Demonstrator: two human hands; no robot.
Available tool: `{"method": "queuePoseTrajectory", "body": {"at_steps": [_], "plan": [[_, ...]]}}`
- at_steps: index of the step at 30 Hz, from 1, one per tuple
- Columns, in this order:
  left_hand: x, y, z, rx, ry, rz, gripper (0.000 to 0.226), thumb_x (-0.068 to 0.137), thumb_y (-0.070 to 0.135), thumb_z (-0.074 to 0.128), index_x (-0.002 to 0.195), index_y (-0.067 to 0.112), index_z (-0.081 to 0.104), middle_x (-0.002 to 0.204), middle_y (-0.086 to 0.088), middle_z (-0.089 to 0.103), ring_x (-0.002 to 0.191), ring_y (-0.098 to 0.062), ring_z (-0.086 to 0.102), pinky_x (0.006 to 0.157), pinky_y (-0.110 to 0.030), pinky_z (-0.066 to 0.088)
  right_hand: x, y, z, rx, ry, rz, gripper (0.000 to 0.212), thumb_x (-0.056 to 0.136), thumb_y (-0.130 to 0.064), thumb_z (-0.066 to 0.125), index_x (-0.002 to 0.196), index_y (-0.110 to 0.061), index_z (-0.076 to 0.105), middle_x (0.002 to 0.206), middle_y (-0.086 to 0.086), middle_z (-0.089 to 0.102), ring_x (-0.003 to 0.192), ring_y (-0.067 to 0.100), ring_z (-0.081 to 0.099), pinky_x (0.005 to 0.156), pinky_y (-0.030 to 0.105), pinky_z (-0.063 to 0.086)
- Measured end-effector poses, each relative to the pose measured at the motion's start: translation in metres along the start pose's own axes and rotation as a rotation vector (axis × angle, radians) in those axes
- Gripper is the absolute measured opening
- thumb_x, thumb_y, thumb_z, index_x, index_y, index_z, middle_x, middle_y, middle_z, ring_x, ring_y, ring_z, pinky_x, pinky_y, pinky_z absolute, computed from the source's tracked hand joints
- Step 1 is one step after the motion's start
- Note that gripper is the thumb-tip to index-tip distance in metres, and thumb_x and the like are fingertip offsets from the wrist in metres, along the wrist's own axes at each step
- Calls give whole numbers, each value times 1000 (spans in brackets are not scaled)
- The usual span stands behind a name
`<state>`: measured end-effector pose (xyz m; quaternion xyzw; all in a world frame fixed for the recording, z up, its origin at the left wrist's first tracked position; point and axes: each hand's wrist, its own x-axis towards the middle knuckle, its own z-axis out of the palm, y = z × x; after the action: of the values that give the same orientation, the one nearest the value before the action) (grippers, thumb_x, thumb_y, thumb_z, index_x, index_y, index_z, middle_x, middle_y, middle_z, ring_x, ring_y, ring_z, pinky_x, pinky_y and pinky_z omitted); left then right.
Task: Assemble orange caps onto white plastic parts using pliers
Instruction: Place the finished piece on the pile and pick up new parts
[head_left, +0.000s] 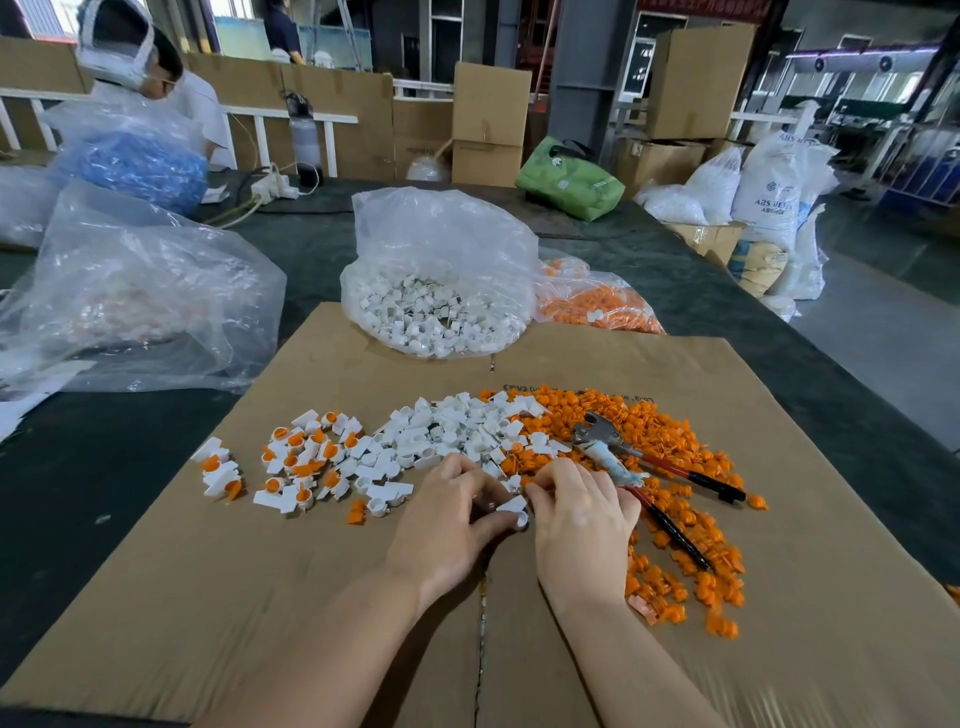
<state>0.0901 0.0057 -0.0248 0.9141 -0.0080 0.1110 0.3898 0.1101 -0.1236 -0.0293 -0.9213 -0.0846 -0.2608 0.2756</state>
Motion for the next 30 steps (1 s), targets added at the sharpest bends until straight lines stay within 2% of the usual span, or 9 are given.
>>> {"method": "queuePoseTrajectory", "body": {"at_steps": [2,5,8,10,13,15,18,24,30], "plan": [[0,2,-1,-52,-7,-23,13,80,35,72,83,28,62,92,14,46,87,-4,51,72,-12,39,0,0,-1,42,6,-4,18,79,-12,74,71,-15,58,61,-5,56,63,22,52,76,33,26],[1,5,-1,-146,56,-58,15,80,30,72,72,29,60,84,13,53,78,3,51,66,-7,38,0,0,-3,111,11,-8,16,80,-9,72,73,-14,59,63,-4,57,64,22,53,74,34,27],[4,10,1,-375,163,-159,14,82,24,71,74,26,60,71,7,60,63,2,54,57,-6,39,0,1,-4,200,-14,16,10,85,-9,67,80,-15,62,73,-7,61,74,20,54,73,31,27],[6,13,3,-470,180,-212,15,85,18,68,84,30,60,73,2,60,68,-7,57,58,-7,41,0,1,-5,246,-26,11,8,87,-9,65,83,-15,63,78,-9,62,77,17,53,74,32,34],[6,12,6,-359,139,-204,18,89,20,62,100,35,62,81,10,60,77,-5,57,65,-11,41,-1,0,-8,302,-14,-49,8,85,-7,67,84,-14,64,78,-15,56,76,13,52,71,34,47],[4,11,6,-311,137,-183,17,90,23,61,97,38,60,84,15,60,81,-2,58,67,-11,40,-1,-1,-9,316,-8,-92,8,83,-7,69,84,-14,65,76,-18,54,73,14,54,67,35,50],[0,9,4,-345,132,-193,20,91,21,60,88,40,56,81,13,64,81,-3,61,67,-9,42,-1,-2,-9,305,7,-121,11,79,-6,73,81,-14,66,73,-19,50,69,15,56,64,34,50],[-4,13,3,-353,138,-174,22,87,15,64,83,36,58,77,14,62,73,11,56,63,-2,39,-2,-2,-9,200,3,-179,16,74,-5,77,72,-12,63,64,-4,60,60,17,52,58,33,46],[-9,15,2,-369,137,-155,13,85,12,66,81,25,63,77,6,65,71,-1,58,61,-6,40,-3,-4,-9,173,10,-228,23,65,2,80,64,-8,60,58,0,57,55,19,53,52,33,46]]}}
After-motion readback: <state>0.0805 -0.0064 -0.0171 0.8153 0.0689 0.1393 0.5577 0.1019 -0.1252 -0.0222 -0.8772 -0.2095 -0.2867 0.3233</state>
